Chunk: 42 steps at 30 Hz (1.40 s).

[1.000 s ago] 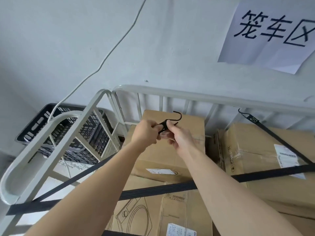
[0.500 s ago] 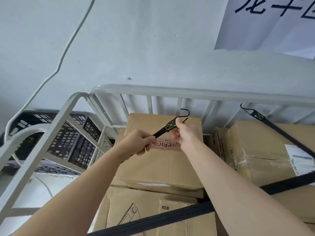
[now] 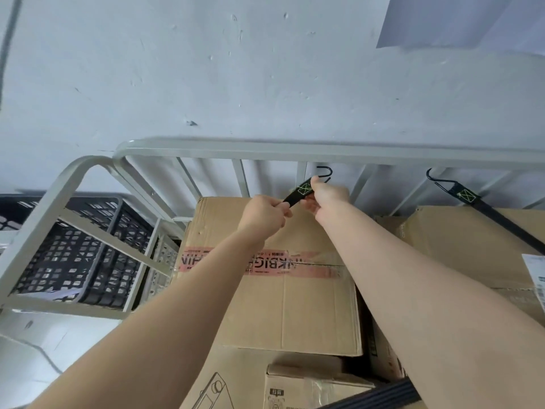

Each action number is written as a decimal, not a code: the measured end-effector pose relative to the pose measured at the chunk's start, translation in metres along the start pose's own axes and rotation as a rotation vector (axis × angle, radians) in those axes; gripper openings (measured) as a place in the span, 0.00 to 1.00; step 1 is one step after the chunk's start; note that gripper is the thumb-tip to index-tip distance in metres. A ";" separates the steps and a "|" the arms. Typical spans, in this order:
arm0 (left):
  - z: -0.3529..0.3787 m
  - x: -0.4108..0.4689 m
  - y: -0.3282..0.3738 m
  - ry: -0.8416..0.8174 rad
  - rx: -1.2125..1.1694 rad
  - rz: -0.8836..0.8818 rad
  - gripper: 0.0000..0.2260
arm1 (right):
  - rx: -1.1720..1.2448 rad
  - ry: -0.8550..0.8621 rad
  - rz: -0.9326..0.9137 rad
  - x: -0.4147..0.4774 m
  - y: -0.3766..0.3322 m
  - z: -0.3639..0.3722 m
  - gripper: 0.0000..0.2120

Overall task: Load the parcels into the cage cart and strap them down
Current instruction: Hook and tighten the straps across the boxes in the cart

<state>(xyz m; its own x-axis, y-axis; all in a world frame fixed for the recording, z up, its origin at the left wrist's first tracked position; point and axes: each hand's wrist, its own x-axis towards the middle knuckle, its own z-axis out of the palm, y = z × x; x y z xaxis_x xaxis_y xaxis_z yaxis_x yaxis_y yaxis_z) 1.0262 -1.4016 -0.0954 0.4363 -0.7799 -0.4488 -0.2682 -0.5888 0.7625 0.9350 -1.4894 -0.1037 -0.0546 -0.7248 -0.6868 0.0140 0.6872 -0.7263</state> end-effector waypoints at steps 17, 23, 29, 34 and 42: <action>0.026 0.037 -0.004 0.047 -0.070 -0.037 0.16 | 0.200 0.011 0.112 0.018 0.008 0.018 0.14; 0.022 0.045 -0.007 0.055 -0.066 -0.028 0.16 | 0.115 0.088 0.065 0.024 0.003 0.025 0.16; 0.015 0.045 -0.018 0.062 -0.049 -0.039 0.15 | -0.101 0.048 0.039 0.025 0.008 0.035 0.14; 0.009 0.036 -0.023 0.049 -0.024 -0.050 0.14 | -0.131 0.048 -0.007 0.022 0.011 0.035 0.13; -0.016 0.020 -0.032 0.121 0.197 0.004 0.08 | -0.304 0.001 -0.196 -0.003 0.032 0.025 0.09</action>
<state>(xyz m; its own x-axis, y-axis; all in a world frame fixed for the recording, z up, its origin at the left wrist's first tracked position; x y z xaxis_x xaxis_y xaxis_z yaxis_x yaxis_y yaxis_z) 1.0570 -1.3947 -0.1214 0.5312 -0.7584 -0.3778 -0.4274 -0.6248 0.6534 0.9610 -1.4661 -0.1253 -0.0275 -0.8440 -0.5356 -0.2943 0.5189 -0.8026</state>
